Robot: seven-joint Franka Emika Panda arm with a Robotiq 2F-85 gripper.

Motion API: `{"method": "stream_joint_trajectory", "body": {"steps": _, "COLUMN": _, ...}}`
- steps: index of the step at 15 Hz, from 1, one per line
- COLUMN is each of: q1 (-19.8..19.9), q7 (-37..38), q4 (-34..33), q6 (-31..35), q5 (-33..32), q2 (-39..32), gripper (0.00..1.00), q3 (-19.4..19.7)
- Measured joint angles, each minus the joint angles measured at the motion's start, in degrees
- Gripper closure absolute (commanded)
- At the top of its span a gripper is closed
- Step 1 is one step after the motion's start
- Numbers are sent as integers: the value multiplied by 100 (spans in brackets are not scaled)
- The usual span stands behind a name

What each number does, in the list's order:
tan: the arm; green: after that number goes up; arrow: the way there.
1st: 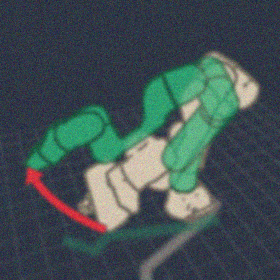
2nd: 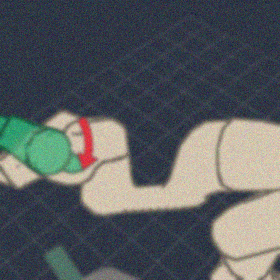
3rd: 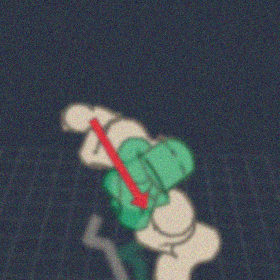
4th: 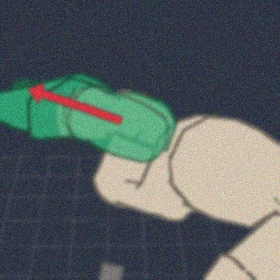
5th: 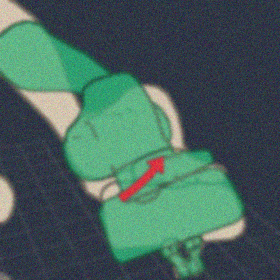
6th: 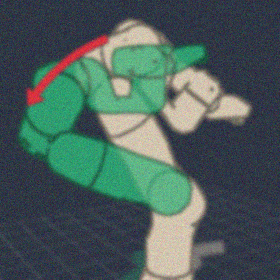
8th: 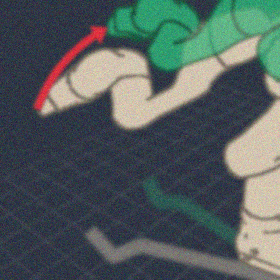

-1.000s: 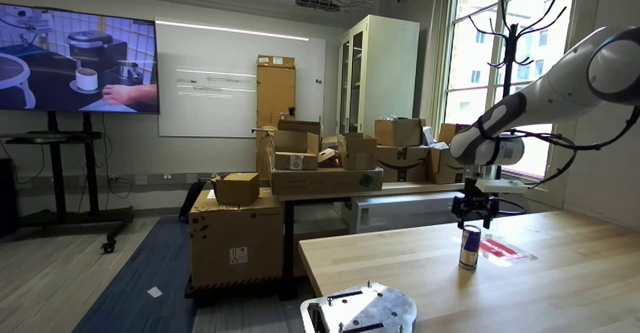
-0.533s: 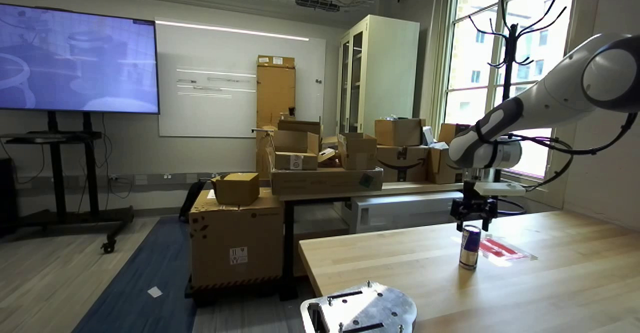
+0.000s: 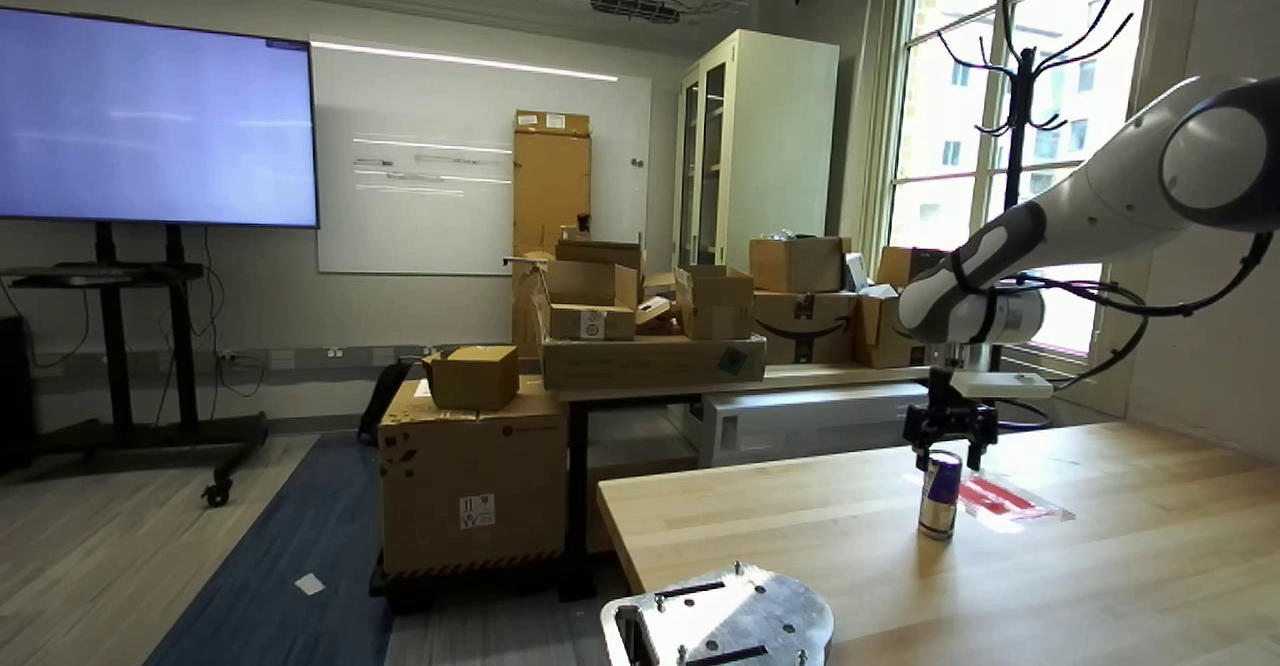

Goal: Pu the can on the metal object

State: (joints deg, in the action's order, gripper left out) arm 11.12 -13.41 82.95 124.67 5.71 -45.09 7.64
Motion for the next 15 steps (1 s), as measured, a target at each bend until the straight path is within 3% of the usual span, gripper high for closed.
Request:
{"method": "stream_joint_trajectory", "body": {"steps": 10, "q1": 0, "q7": 0, "q4": -62, "q6": -36, "q5": -4, "q2": -21, "gripper": 0, "q3": -4}}
{"method": "stream_joint_trajectory", "body": {"steps": 11, "q1": 0, "q7": 0, "q4": -62, "q6": -47, "q5": -5, "q2": -24, "gripper": 5, "q3": -4}}
{"method": "stream_joint_trajectory", "body": {"steps": 12, "q1": 0, "q7": 0, "q4": -62, "q6": -59, "q5": -6, "q2": -28, "gripper": 21, "q3": -4}}
{"method": "stream_joint_trajectory", "body": {"steps": 13, "q1": 0, "q7": 0, "q4": -62, "q6": -72, "q5": -7, "q2": -31, "gripper": 29, "q3": -6}}
{"method": "stream_joint_trajectory", "body": {"steps": 14, "q1": 0, "q7": 0, "q4": -62, "q6": -84, "q5": -7, "q2": -33, "gripper": 31, "q3": -8}}
{"method": "stream_joint_trajectory", "body": {"steps": 15, "q1": 0, "q7": 0, "q4": -62, "q6": -90, "q5": -10, "q2": -34, "gripper": 39, "q3": -11}}
